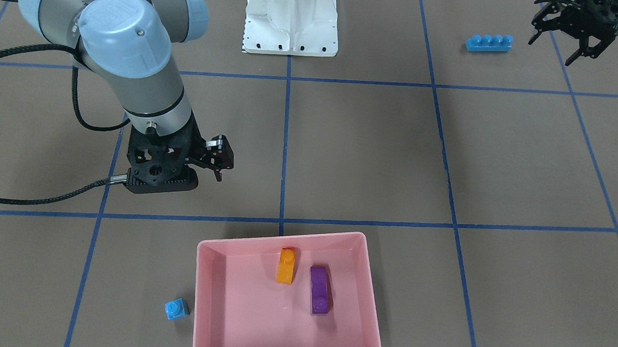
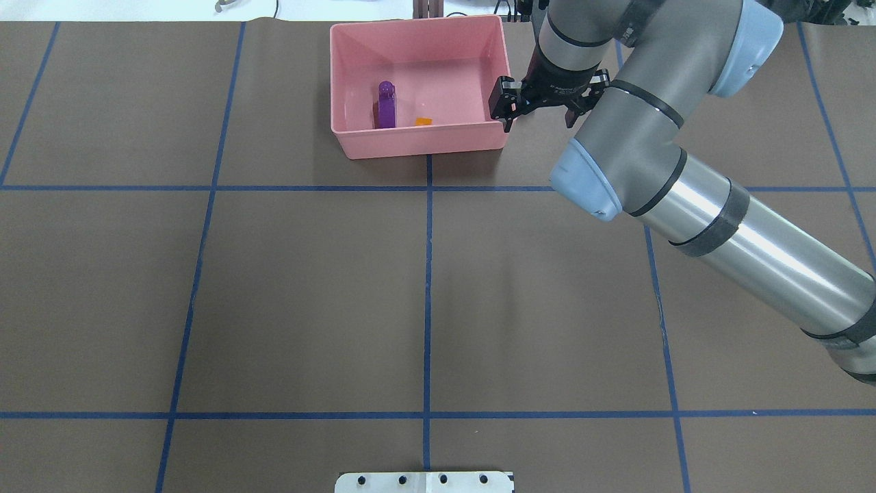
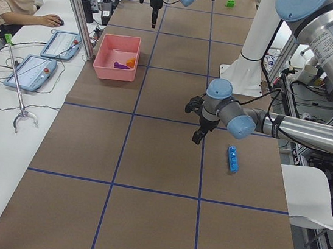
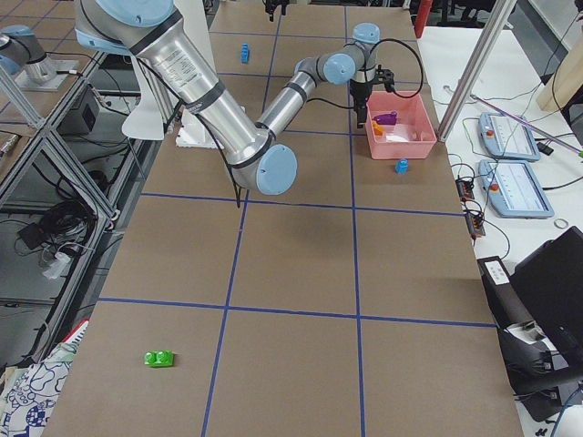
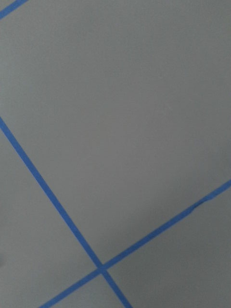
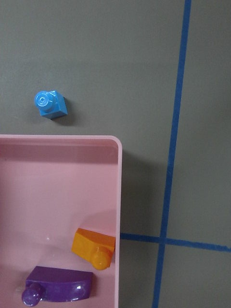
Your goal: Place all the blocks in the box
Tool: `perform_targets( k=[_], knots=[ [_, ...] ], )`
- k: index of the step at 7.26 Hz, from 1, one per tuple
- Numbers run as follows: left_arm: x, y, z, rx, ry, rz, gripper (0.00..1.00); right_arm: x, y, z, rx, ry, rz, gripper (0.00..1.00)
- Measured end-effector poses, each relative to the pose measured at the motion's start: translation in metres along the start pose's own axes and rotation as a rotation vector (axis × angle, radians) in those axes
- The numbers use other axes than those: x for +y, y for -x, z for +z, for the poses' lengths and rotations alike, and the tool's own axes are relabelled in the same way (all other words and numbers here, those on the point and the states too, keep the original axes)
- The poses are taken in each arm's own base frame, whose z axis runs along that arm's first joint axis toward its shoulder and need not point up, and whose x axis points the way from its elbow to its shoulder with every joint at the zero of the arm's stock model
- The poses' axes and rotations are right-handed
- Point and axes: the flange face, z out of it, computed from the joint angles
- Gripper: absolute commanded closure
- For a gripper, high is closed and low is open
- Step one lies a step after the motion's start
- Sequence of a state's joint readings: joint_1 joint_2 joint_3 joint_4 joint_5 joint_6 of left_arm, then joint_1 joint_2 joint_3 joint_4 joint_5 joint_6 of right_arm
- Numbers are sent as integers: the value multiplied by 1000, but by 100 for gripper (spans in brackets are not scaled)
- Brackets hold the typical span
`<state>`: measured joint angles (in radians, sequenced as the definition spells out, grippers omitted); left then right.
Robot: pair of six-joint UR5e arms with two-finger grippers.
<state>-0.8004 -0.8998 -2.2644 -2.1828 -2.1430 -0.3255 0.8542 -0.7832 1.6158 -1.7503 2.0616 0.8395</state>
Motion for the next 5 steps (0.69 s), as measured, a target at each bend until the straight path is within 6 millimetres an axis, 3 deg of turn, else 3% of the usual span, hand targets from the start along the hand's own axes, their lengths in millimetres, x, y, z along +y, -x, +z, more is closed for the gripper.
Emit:
perform_targets(
  k=[2, 5],
  knots=[
    [3, -19, 23, -3, 61, 16, 0, 1, -5, -1, 1, -2, 1, 1],
    [24, -94, 96, -116, 185, 98, 0, 0, -29, 2, 16, -4, -13, 1]
  ],
)
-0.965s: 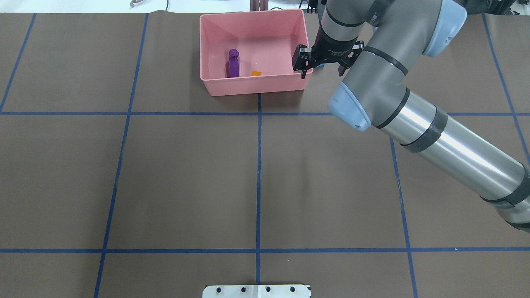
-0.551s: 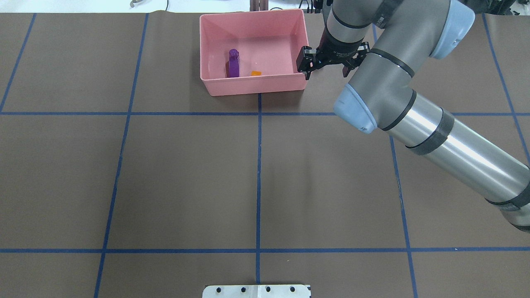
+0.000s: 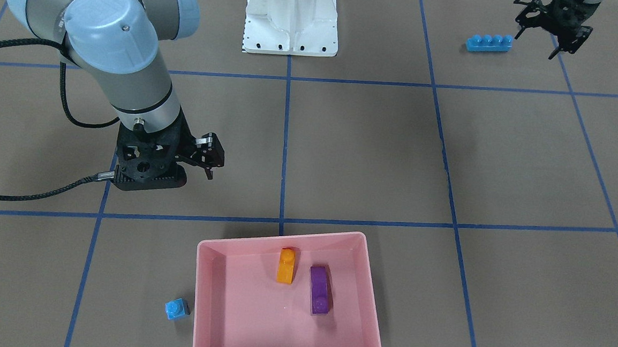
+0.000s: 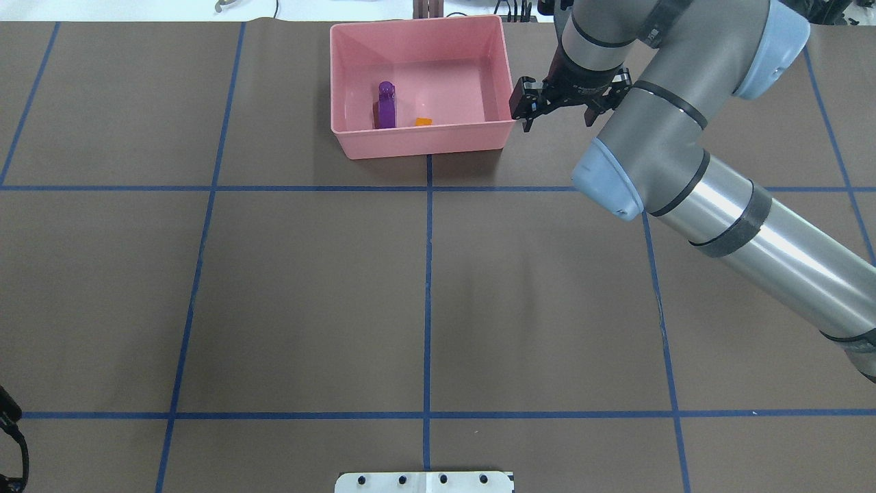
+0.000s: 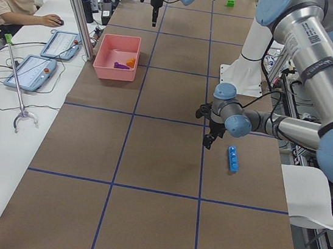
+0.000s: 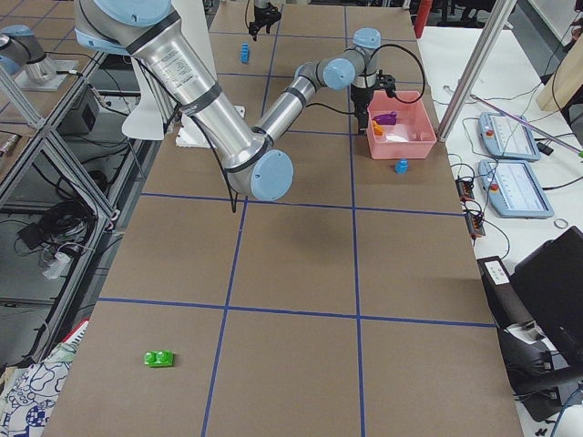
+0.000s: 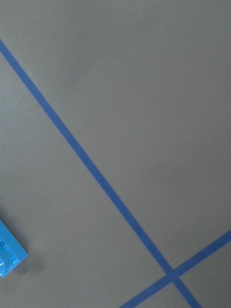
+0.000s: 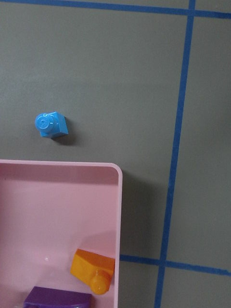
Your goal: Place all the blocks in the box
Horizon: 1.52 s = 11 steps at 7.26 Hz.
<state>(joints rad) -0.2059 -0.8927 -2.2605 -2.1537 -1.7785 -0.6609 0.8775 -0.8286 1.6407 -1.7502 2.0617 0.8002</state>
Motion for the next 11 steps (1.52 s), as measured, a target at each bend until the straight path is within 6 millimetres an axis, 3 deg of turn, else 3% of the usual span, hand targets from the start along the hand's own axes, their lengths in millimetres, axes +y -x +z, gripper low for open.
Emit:
perform_targets(
  k=[4, 7, 11],
  knots=[
    [39, -58, 44, -129, 222, 93, 1, 7, -15, -1, 3, -6, -9, 1],
    [48, -74, 57, -141, 267, 129, 2, 8, -15, 1, 4, -5, -11, 1],
    [46, -84, 60, -113, 272, 245, 2, 7, -18, 7, 9, -1, -9, 1]
  ],
)
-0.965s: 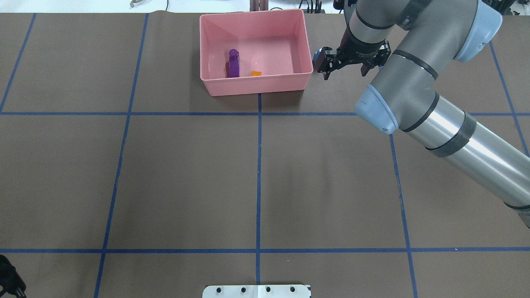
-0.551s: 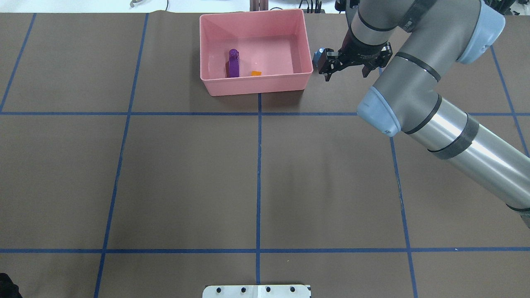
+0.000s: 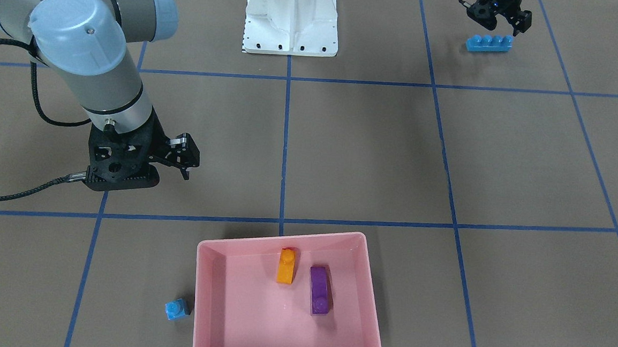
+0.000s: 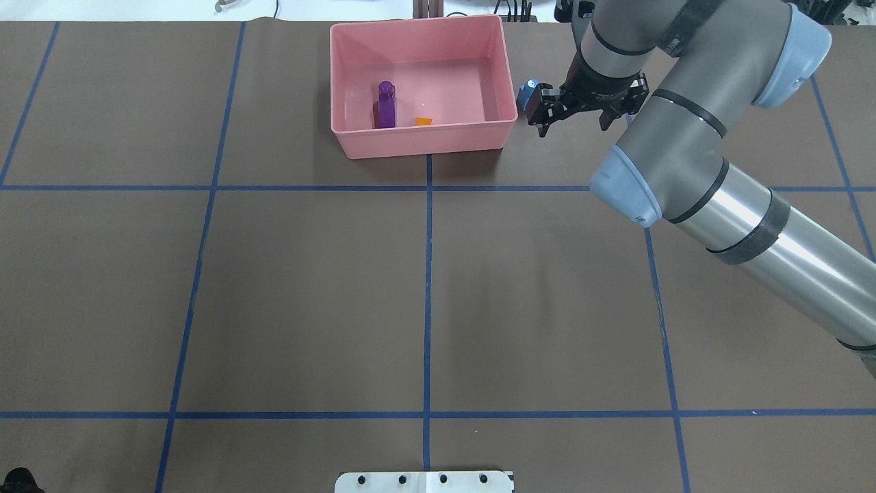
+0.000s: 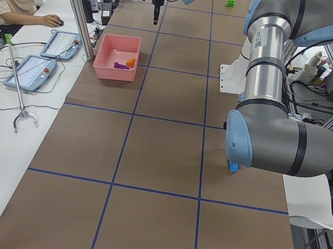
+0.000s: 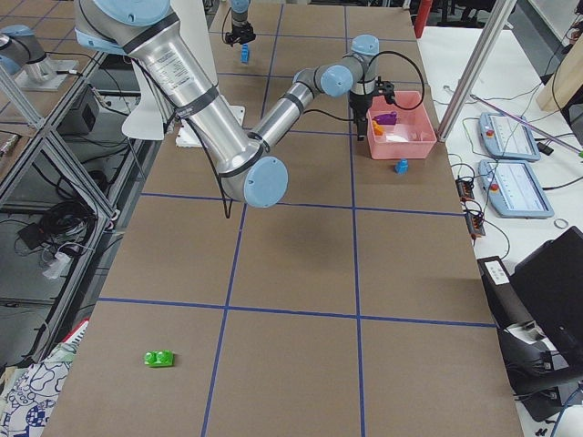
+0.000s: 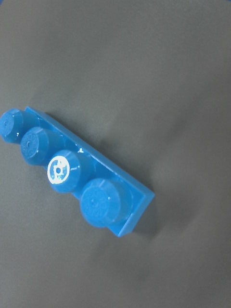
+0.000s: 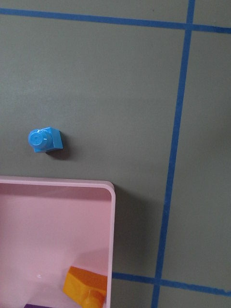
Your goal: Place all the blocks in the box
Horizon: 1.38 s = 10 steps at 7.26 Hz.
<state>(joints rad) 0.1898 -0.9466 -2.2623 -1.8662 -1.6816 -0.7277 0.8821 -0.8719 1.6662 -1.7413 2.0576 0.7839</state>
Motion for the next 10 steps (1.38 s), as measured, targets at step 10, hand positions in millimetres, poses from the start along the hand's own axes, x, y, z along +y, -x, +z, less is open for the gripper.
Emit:
perform_targets(
  k=[10],
  knots=[
    [-16, 4, 16, -41, -28, 70, 21, 0, 0, 2, 5, -1, 0, 1]
  ],
)
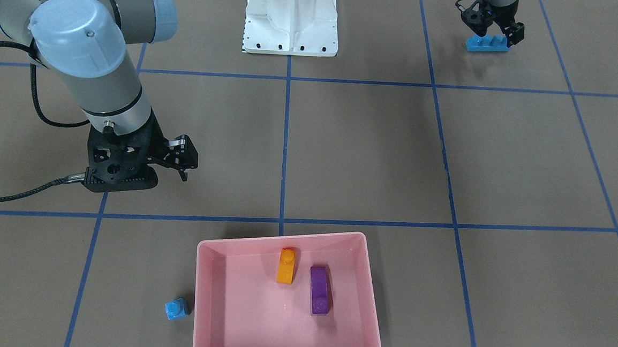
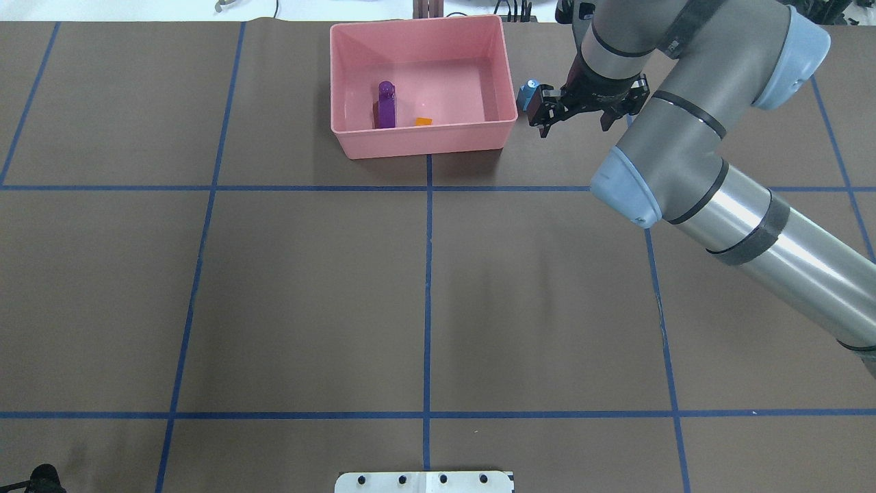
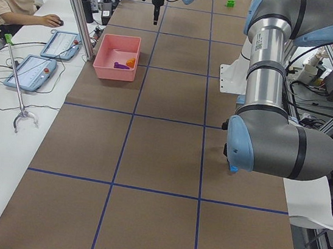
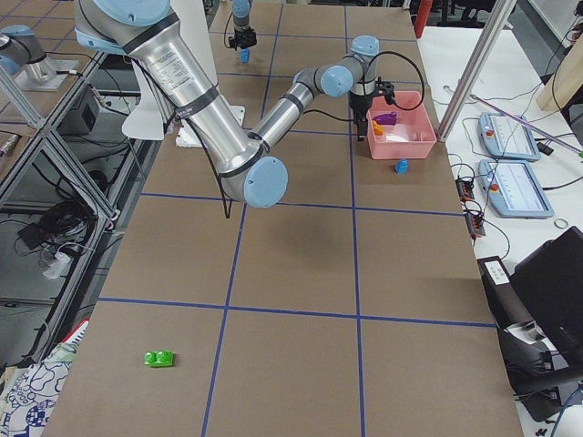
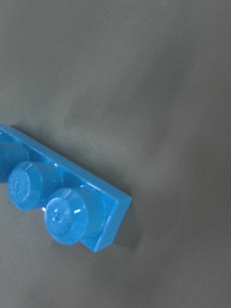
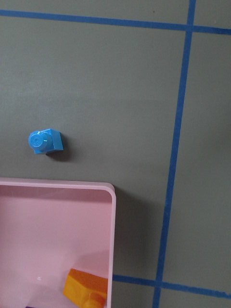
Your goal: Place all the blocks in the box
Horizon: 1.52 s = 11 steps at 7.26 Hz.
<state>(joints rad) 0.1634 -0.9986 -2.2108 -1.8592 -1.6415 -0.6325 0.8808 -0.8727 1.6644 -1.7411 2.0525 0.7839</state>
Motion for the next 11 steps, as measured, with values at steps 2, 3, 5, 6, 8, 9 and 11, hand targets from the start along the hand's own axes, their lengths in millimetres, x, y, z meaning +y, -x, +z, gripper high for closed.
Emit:
perform_targets(
  k=[2, 3, 5, 6, 8, 9, 11],
  knots=[
    [-1, -1, 1, 1, -1, 0, 27, 0, 0, 0, -1, 0, 0, 1],
    [-1, -1, 1, 1, -2, -1, 37, 0, 0, 1, 0, 0, 0, 1],
    [-2, -1, 0, 1, -4, -3, 59, -1, -1, 2, 3, 2, 1, 1],
    [-3, 0, 0, 1, -5, -7, 78, -1, 0, 2, 3, 1, 1, 1],
    [-5, 5, -3, 0, -13, -25, 100, -2, 0, 2, 2, 0, 0, 1],
    [-6, 9, -7, 1, -21, -38, 100, -2, 0, 2, 1, -1, 0, 1],
    [-13, 16, -28, 19, -57, -76, 100, -2, 1, 1, 0, -1, -1, 1]
  ],
)
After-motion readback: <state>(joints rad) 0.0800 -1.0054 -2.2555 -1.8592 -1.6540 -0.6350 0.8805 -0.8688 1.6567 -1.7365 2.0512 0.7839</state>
